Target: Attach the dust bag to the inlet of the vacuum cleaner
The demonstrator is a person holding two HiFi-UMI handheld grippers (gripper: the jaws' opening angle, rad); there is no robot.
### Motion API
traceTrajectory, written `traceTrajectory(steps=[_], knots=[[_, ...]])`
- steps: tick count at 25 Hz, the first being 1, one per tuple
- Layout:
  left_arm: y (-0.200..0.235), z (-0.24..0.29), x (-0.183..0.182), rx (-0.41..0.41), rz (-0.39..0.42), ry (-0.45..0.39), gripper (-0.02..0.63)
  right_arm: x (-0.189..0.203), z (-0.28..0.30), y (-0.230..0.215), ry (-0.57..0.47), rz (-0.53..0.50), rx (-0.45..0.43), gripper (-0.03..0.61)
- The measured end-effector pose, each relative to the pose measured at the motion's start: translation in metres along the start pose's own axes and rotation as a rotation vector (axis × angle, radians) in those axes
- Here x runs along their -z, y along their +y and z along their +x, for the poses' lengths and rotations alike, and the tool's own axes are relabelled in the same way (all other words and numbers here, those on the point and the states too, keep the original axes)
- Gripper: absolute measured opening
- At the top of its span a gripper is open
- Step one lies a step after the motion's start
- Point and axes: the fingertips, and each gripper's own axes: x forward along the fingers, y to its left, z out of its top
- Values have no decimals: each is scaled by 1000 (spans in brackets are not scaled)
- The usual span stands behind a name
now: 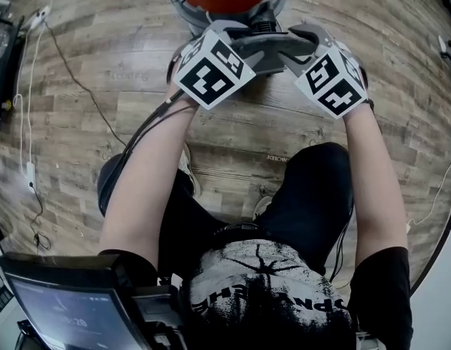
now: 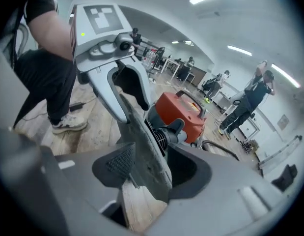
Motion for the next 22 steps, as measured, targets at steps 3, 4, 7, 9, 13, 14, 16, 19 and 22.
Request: traceTrajectory(steps=[3,4,7,9,13,14,16,19,22], knots=[[-9,-32,-26,-27,-78,-144,140,-18,-32,1,-137,93,26,141],[-11,-42,-34,-35,-98,-196,109,-23,-42,0,-183,118,39,115],[-17,-71,-50,-58,-139,-324,11,-39,-70,-3,-326,198,72,39],[-24,-84,-52,-60,-146,-367,6,-49,-86,0,-418,257,77,5],[-39,-105,-56,-50,-146,-450,6,-65,-108,18,-564,279,65,5],[-42,-111,-56,-40,-151,-471,6,-75,-112,24,-614,269,59,5],[-43,-122,-55,-6,-154,-485,5,-94,-117,33,-664,265,46,5],[-24,-142,-56,34,-176,-451,5,-122,-127,27,-654,266,29,5],[-8,-185,-73,51,-210,-441,5,-155,-155,17,-648,310,-5,6]])
